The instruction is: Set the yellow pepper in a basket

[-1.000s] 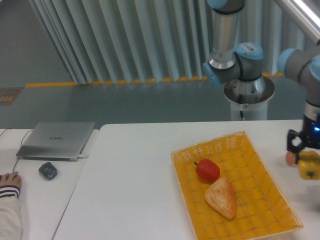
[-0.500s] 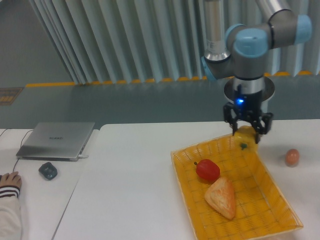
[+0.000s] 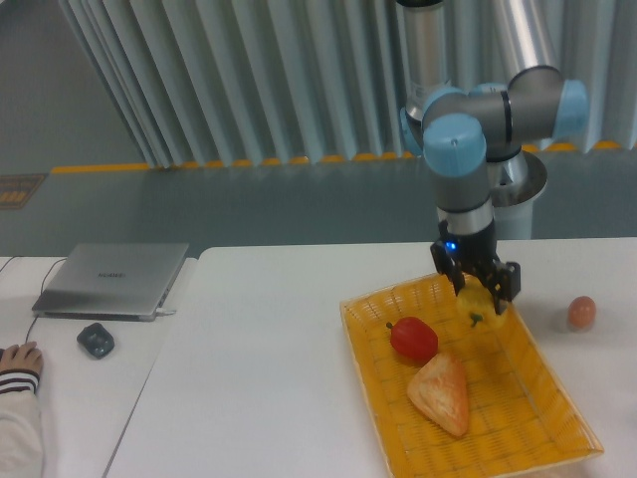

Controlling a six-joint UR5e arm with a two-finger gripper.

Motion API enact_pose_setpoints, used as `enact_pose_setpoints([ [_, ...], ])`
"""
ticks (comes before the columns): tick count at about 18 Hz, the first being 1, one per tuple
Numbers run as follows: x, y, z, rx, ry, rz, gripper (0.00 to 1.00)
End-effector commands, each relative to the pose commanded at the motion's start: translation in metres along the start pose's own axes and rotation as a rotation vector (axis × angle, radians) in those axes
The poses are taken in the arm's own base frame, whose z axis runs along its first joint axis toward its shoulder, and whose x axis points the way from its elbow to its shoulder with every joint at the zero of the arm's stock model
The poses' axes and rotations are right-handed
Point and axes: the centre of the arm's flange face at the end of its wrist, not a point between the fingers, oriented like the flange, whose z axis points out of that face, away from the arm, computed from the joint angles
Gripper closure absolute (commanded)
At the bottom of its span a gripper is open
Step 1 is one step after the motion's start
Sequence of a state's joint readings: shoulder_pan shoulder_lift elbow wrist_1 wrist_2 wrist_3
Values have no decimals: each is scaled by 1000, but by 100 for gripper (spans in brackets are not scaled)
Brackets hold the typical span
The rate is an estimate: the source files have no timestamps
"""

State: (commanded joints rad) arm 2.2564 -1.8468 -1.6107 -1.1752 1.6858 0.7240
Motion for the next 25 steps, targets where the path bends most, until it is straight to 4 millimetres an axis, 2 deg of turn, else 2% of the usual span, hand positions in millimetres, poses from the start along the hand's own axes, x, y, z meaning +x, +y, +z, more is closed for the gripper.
enact_pose_setpoints([
  [3,-13,2,7,8,-8,-15,63],
  [7,-21,3,12,10,-11,-26,61],
  [8,-21,2,13,9,-10,-26,50],
  [10,-21,2,14,9,-12,-26,6],
  [11,-21,2,15,8,-11,-28,0],
  [13,-20,2,13,9,-12,-23,0],
  [16,-28,3,2,27,-27,-26,0],
  [20,-47,1,-30,74,-64,-31,0],
  [23,-75,22,-46,87,-43,-21,0],
  [25,-93,54,-66,75,-27,141,0],
])
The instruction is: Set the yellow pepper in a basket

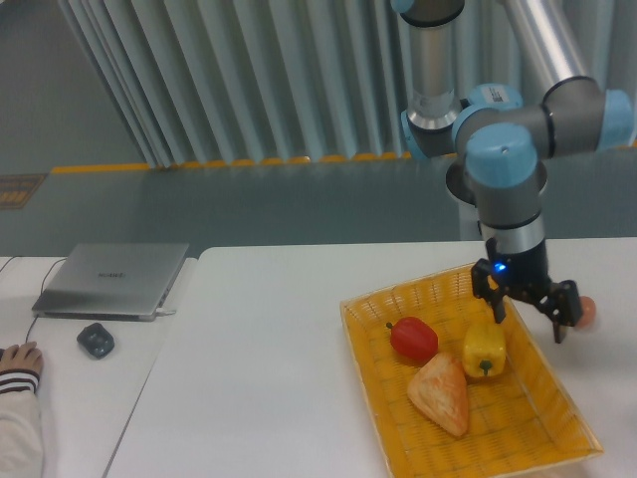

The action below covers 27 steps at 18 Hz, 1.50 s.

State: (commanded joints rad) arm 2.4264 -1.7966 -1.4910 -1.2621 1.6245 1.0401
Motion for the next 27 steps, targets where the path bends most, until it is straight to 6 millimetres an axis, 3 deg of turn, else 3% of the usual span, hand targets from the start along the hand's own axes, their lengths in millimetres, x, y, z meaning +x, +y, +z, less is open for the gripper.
enact_pose_setpoints([
  [2,-14,22,-11,-1,-11,175,0],
  [6,-44,61,-14,9,-3,297,0],
  [10,-69,101,-6,38,29,516,0],
  [12,-82,120,12,30,69,562,0],
  [16,-95,137,43,27,116,643,0],
  [19,-104,151,54,24,126,621,0],
  [22,-108,151,68,25,144,620,0],
  [27,-111,151,75,23,144,616,0],
])
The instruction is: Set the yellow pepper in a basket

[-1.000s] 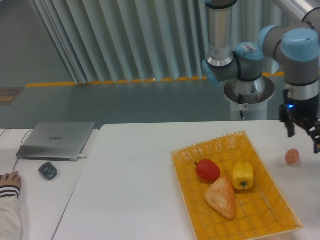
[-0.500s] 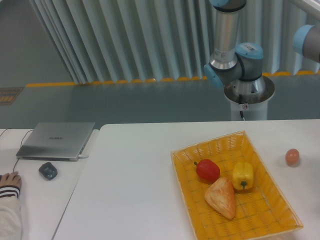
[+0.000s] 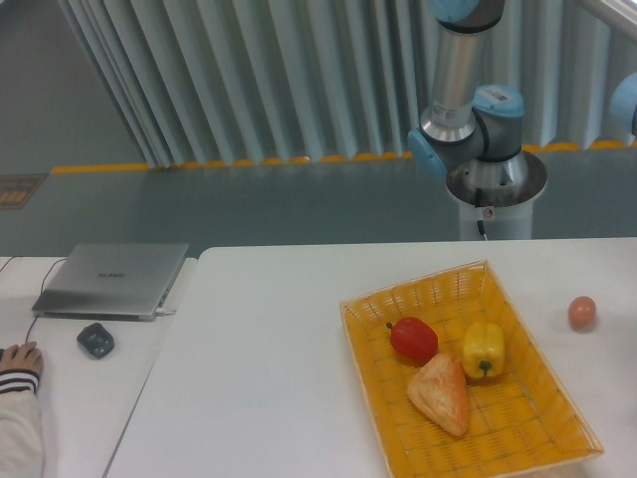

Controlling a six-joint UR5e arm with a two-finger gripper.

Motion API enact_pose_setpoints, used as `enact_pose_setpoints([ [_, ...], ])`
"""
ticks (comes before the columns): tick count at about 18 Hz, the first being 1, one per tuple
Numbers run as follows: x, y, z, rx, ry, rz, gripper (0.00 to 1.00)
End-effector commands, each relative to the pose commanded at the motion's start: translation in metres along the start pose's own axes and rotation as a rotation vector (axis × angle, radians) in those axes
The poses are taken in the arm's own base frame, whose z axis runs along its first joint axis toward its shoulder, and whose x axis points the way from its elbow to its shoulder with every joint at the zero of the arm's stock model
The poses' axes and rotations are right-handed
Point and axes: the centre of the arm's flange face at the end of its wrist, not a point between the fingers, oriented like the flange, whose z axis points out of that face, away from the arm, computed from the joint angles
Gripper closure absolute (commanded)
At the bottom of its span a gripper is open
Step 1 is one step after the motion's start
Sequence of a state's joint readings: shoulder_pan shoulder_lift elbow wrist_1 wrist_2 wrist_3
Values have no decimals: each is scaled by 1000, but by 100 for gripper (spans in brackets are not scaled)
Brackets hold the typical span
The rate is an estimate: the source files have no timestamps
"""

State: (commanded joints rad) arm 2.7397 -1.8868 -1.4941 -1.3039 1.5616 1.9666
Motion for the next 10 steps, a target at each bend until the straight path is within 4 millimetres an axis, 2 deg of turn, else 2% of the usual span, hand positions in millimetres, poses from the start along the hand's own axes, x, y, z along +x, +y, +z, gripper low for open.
enact_pose_setpoints([
  [10,1,1,0,-1,5,-5,0],
])
